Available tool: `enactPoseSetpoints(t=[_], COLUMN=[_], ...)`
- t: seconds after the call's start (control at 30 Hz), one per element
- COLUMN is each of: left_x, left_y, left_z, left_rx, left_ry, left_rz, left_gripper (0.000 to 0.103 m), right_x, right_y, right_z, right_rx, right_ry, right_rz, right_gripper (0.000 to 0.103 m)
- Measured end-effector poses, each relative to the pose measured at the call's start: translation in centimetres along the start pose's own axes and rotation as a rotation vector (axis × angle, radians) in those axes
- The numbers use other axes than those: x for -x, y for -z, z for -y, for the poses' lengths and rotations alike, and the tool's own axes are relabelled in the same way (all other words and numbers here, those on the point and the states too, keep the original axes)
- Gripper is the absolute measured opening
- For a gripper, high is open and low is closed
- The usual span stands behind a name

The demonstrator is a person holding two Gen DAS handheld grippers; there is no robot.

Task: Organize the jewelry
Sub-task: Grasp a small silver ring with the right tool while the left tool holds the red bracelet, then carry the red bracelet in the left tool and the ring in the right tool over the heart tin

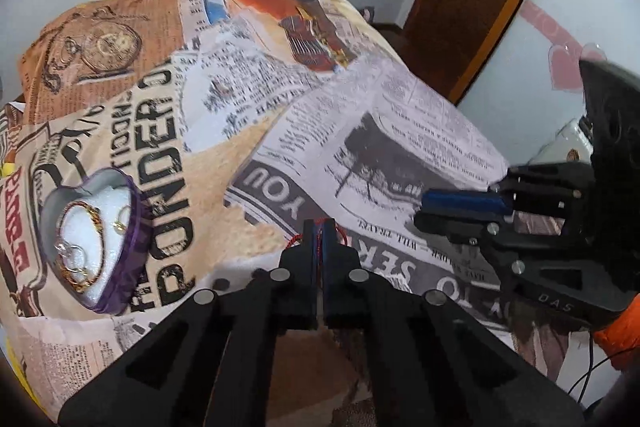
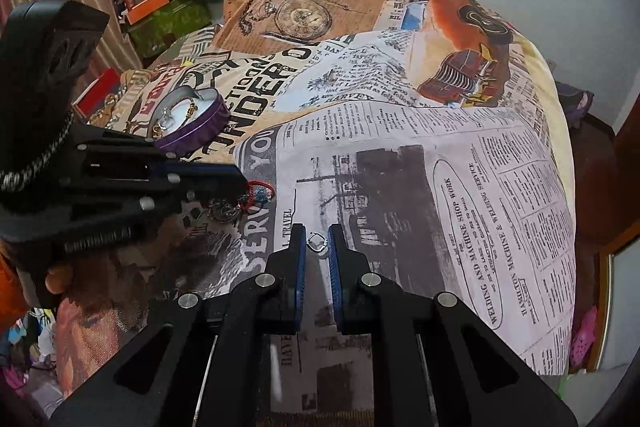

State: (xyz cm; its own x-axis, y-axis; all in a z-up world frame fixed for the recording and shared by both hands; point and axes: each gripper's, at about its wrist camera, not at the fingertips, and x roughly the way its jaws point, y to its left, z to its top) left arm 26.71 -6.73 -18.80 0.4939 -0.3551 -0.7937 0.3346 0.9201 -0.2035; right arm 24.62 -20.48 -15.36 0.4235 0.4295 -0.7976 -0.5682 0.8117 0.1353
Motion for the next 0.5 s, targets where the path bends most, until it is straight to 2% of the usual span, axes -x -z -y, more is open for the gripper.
enactPoseSetpoints(t=[0.5], left_x=[7.6], left_y=[-0.9], left_z=[-0.9], left_rx=[0.01], left_ry=[-0.059], left_rz=[0.164], left_gripper=[0.0], right_x=[3.1], right_y=[-1.7], right_z=[-2.0], right_rx=[0.017], right_ry=[-0.006], right_rz=[0.084], right_gripper=[0.01])
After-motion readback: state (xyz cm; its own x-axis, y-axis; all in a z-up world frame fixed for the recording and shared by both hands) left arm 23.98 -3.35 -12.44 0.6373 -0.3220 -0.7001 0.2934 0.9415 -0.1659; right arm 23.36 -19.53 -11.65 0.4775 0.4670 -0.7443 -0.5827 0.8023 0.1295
